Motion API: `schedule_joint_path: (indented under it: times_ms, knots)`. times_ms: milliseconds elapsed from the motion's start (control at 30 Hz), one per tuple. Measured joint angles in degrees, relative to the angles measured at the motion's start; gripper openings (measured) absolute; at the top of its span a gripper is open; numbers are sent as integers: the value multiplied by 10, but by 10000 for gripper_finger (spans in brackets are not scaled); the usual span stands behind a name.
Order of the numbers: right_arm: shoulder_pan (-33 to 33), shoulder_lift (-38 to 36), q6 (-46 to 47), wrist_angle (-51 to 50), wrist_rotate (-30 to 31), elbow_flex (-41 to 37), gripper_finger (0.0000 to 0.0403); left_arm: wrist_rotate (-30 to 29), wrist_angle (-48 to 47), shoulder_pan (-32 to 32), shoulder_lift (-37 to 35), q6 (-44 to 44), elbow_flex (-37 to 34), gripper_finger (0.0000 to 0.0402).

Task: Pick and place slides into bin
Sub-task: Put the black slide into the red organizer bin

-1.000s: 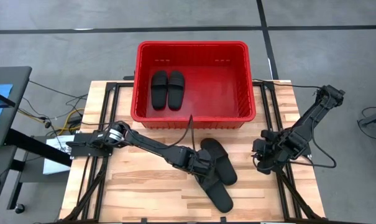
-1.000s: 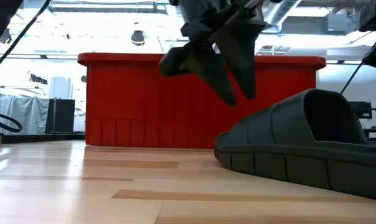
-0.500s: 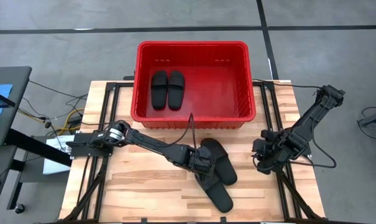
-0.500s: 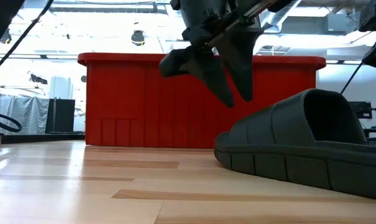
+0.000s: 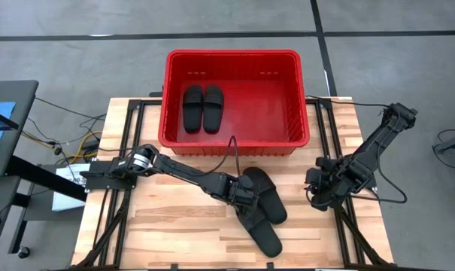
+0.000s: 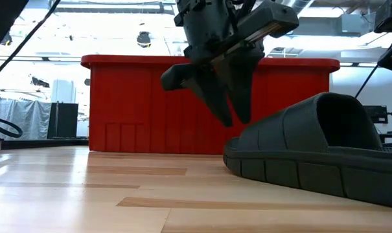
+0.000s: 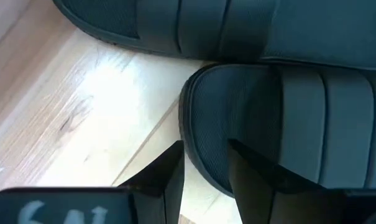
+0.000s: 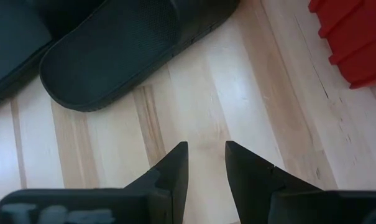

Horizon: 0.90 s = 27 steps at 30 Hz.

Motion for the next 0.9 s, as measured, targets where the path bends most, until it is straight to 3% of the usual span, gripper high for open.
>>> schedule_joint_path:
  times_ms: [900]
  knots:
    - [0,0,1,0,2,0,98,-10,4,5,0,-2,0,108]
